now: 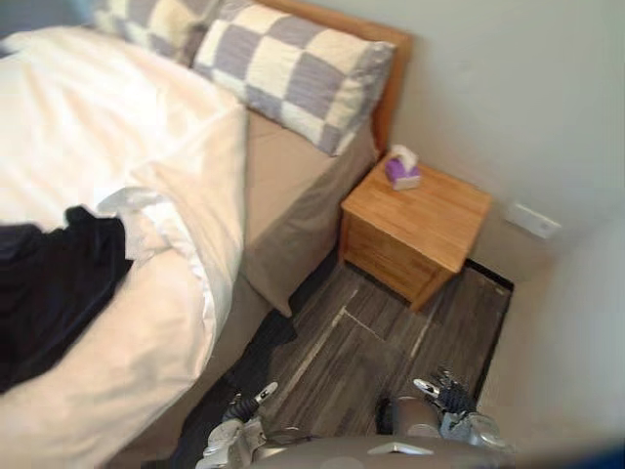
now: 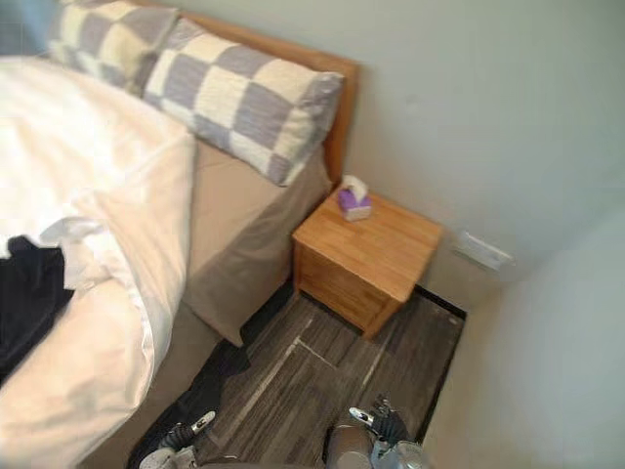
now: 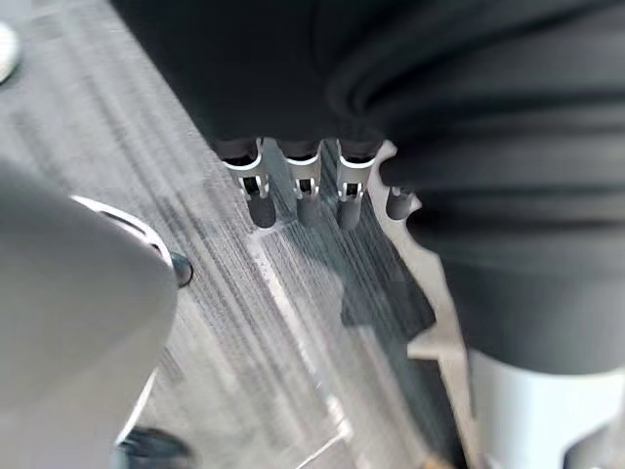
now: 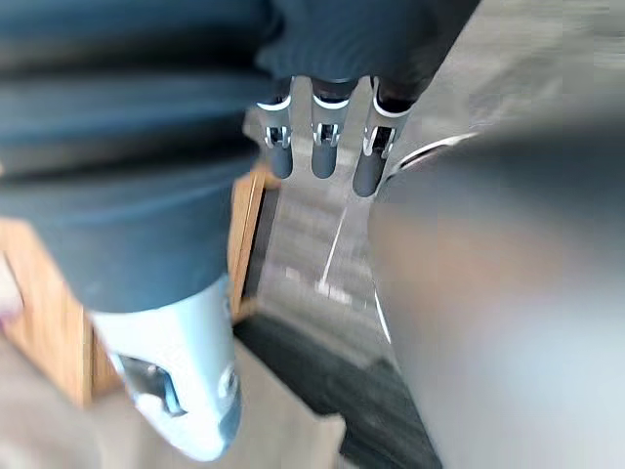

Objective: Tidy the bed and pick cloth on bed and put in laundry

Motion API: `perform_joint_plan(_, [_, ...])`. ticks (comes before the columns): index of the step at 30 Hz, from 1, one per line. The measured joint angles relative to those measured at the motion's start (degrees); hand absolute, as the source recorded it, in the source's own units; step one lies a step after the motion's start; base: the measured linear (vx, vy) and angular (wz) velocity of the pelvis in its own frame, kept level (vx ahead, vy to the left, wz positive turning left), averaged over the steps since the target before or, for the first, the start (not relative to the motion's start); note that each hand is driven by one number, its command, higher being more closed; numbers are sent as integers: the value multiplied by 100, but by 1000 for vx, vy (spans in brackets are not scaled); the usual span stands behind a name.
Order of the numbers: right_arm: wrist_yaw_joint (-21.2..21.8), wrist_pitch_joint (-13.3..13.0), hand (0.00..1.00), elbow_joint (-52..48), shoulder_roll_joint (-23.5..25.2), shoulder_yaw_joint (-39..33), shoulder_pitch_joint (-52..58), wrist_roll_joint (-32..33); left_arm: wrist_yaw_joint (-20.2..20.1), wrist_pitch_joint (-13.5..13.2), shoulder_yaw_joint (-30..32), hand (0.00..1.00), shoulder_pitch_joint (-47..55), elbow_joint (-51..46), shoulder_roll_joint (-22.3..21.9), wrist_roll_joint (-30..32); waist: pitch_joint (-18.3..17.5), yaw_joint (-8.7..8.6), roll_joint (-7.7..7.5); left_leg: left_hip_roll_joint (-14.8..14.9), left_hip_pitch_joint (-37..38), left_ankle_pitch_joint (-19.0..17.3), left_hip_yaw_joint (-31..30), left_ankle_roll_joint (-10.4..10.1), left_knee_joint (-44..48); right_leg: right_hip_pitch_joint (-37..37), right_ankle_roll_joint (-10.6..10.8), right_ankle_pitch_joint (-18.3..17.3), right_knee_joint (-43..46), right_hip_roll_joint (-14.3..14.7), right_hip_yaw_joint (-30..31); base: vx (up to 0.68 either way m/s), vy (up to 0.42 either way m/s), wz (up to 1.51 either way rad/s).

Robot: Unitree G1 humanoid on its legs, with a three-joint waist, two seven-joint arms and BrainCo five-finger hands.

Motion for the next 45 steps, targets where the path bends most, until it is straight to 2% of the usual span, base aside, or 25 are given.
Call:
perform_joint_plan(1, [-7,-9,0,-15,-2,29,-7,-1,-12,-36,44,0,26,-42,-66,9,-9,28,76,23,1,62,21,-26,-6,-13,9,-122,145,-23,-75,400,-276,74])
perform_joint_plan(4, [-60,26,0,-13,-154,471,-62,40,-3,-145,82,0,103,-131,-210,227,-2,-8,91,147,138,320,-11,-53,142,208,-274,-683,678,-74,-300,346,-234,74])
perform_joint_plan(6, [-63,78,0,-11,-139,512,-60,58,15,-175,80,0,107,-150,-184,225,19,22,52,204,28,323,-2,-57,535,456,-303,-798,545,-94,-450,305,-224,65])
perform_joint_plan(7, [-67,180,0,-10,-94,554,-53,84,12,-192,85,0,105,-202,-98,206,40,46,-25,285,-468,305,29,-229,1627,840,-340,-951,156,-147,-596,237,-181,61])
perform_joint_plan(8, [-70,202,0,-10,-95,554,-54,87,12,-193,89,0,103,-218,-94,193,53,42,-21,351,-610,276,64,-333,1959,919,-341,-950,72,-148,-654,207,-133,91])
perform_joint_plan(9, [-97,281,0,-8,-122,546,-17,92,10,-207,147,0,119,-345,-92,152,69,23,4,765,-1218,181,483,-515,3225,1317,-346,-949,-206,-141,-966,211,-89,82])
perform_joint_plan(10, [-116,319,0,-7,-121,576,16,77,5,-237,144,0,142,-373,-94,170,60,31,3,1045,-1436,50,1049,-456,3615,1668,-346,-949,-416,-172,-1174,237,-76,90])
perform_joint_plan(13, [-113,313,0,-45,-148,702,11,-51,-32,-282,139,0,149,-434,-111,226,32,61,32,1258,-1505,90,2120,-216,3006,2070,-270,-981,-620,-307,-1469,152,-2,42])
perform_joint_plan(14, [-94,309,0,-131,-161,708,32,-119,-38,-280,144,0,172,-437,-146,225,-4,54,84,1225,-1599,550,2474,8,2316,2093,-121,-1048,-595,-312,-1552,255,97,48])
perform_joint_plan(16, [-76,324,0,-119,-58,711,23,-129,-39,-267,138,0,212,-397,-71,231,-208,29,-47,904,-1487,535,2594,130,1640,2019,42,-1101,-586,-442,-1663,270,108,61])
perform_joint_plan(17, [-57,341,0,-98,58,699,70,-133,-35,-261,147,0,276,-401,-8,225,-288,30,-213,629,-1350,647,2662,121,1049,1961,95,-1066,-587,-533,-1778,228,99,64])
perform_joint_plan(18, [-46,392,0,-66,168,687,72,-135,-37,-264,140,0,302,-441,64,230,-346,65,-384,404,-1227,858,2651,148,625,1972,139,-1030,-539,-630,-1865,211,84,59])
perform_joint_plan(19, [-32,421,0,-46,184,686,95,-139,-36,-261,138,0,302,-449,79,231,-366,67,-416,342,-1140,943,2631,165,451,1964,163,-1002,-412,-661,-1864,233,72,54])
perform_joint_plan(20, [12,456,0,-64,152,672,74,-141,-36,-220,124,0,305,-432,68,236,-352,46,-352,349,-951,1040,2518,187,233,1864,174,-975,44,-678,-1825,146,-11,43])
perform_joint_plan(21, [14,462,0,-61,149,676,62,-138,-31,-195,121,0,339,-397,56,236,-360,6,-279,399,-807,1107,2463,122,72,1897,238,-1248,-330,-547,-1713,125,-47,36])
perform_joint_plan(22, [13,470,0,-62,171,685,40,-138,-32,-192,119,0,337,-369,59,238,-368,25,-293,386,-719,1152,2447,100,-27,1971,224,-1160,-791,-482,-1671,85,-148,17])
perform_joint_plan(23, [5,492,0,-49,233,677,-3,-138,-35,-184,72,0,329,-365,119,357,-377,34,-367,276,-584,1244,2409,-10,-254,2004,149,-632,-1385,-468,-1665,89,-183,25])
perform_joint_plan(24, [-1,505,0,20,255,638,3,-139,-37,-161,-26,0,325,-303,96,438,-416,-32,-268,260,-457,1386,2321,-126,-564,2069,166,-628,-1394,-425,-1740,86,-179,21])
perform_joint_plan(27, [-70,516,0,151,13,630,-35,-160,-34,-144,-118,0,334,-273,-29,436,-454,-67,-98,182,-272,1683,2246,-187,-1072,2067,158,-636,-1376,-343,-1769,27,-101,15])
perform_joint_plan(28, [-148,552,0,262,-103,557,-35,-281,-39,-53,-231,0,334,-192,-71,436,-506,-125,67,158,-269,1819,2154,-202,-1272,2073,158,-637,-1379,-299,-1849,14,-75,22])
perform_joint_plan(30, [-211,548,0,326,-97,452,-40,-304,-39,-33,-267,0,332,-188,-92,438,-503,-117,78,173,-261,1823,2054,-205,-1276,2105,157,-637,-1378,-278,-1880,11,-68,22])
perform_joint_plan(37, [-298,415,0,391,-11,413,-54,-233,-39,108,-461,0,287,-201,84,512,-471,-134,-50,51,-361,1772,1441,-153,-1313,2015,230,-786,-704,-445,-2015,-3,8,39])
perform_joint_plan(40, [-298,235,0,424,74,404,-54,5,-30,241,-532,0,237,-201,227,761,-466,-230,-188,17,-517,1732,984,-138,-1315,1757,129,-802,-164,-407,-1145,-14,80,74])
perform_joint_plan(42, [-282,91,0,462,192,483,-29,184,-18,315,-341,0,200,-202,334,851,-418,-253,-356,14,-624,1734,815,-85,-1319,1786,16,-732,-180,-284,-572,9,44,66])
perform_joint_plan(45, [-275,-51,0,417,296,686,76,334,-18,302,-178,0,195,-200,329,899,-467,-223,-505,24,-646,1701,845,-80,-1320,1891,-26,-638,-335,-263,-511,-1,10,14])
